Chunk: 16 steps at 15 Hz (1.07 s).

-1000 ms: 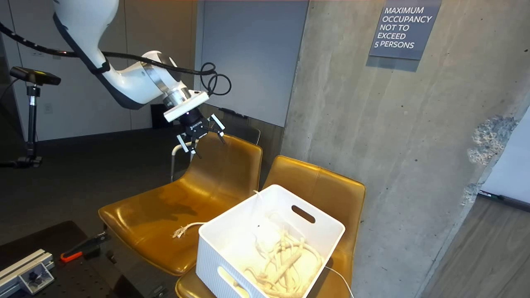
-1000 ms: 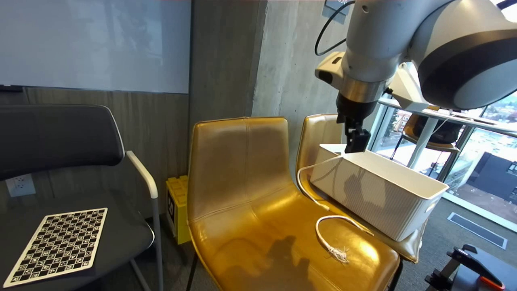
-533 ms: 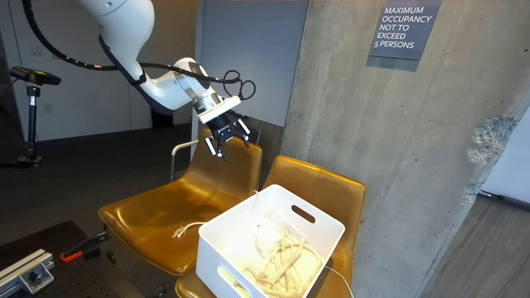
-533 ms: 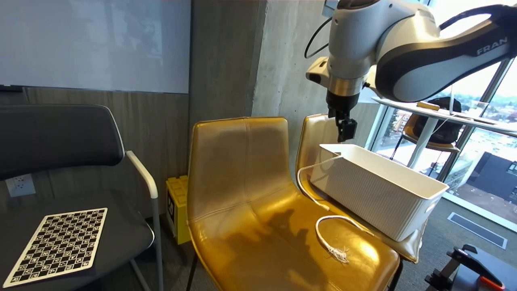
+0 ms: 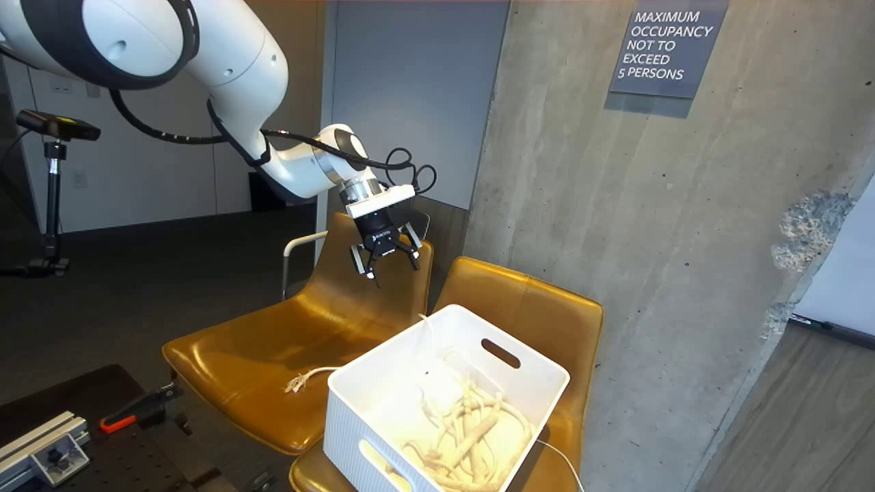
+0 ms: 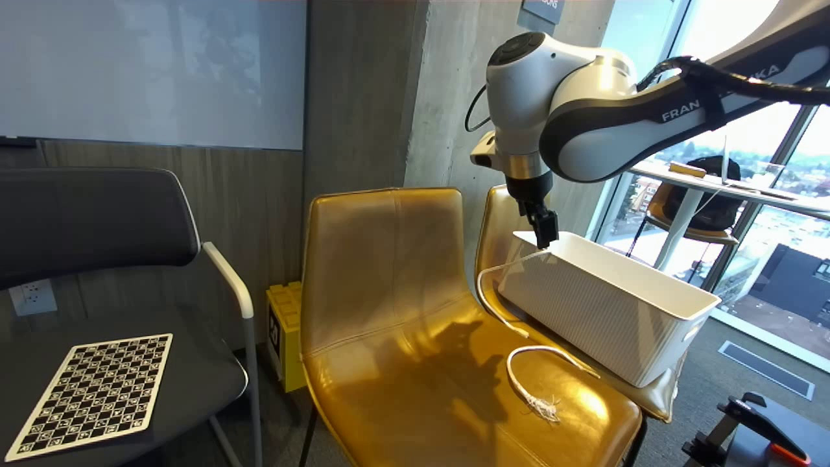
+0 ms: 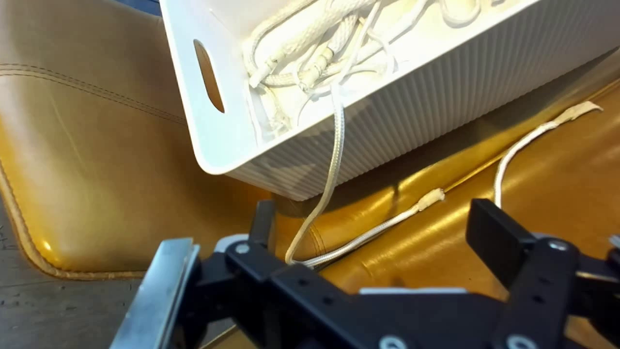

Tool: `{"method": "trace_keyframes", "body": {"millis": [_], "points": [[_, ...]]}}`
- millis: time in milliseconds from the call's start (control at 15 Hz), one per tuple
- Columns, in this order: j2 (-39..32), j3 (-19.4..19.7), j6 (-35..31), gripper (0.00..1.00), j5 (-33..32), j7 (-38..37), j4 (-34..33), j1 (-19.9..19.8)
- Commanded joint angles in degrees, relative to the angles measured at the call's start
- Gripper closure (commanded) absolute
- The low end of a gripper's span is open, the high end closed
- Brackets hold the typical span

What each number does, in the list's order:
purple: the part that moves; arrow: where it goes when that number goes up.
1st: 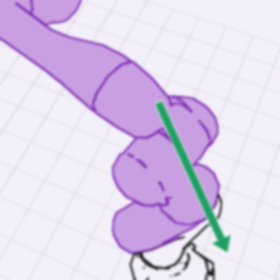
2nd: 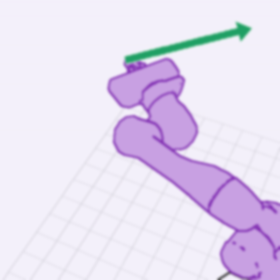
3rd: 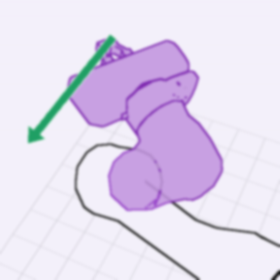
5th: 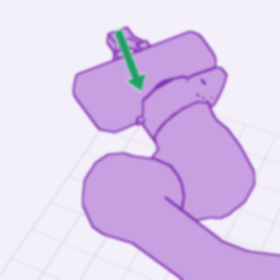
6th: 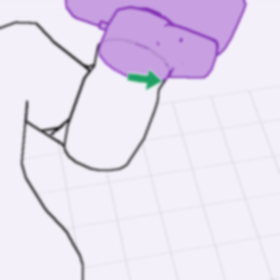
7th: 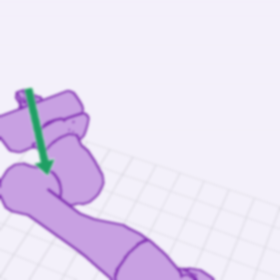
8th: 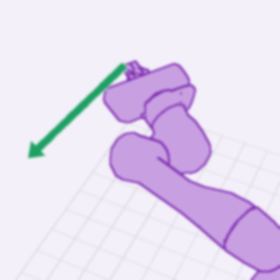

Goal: Pick up all the white ropes from the orange chair and put them in the white basket

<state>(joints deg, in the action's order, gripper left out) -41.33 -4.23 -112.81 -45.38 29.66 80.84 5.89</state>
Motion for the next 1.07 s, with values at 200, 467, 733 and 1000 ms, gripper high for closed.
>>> {"method": "trace_keyframes", "body": {"millis": [200,467,733,1000], "points": [[-8.9,1.1,3.8,0.0,1.6,7.3,-12.8,-0.2],[-13.2,2.6,4.2,0.0,2.1,9.6,-17.0,-0.8],[-15.9,3.4,6.0,0.0,3.2,10.7,-19.2,-0.9],[-17.6,3.8,7.9,0.28,4.2,11.5,-20.6,-1.1]]}}
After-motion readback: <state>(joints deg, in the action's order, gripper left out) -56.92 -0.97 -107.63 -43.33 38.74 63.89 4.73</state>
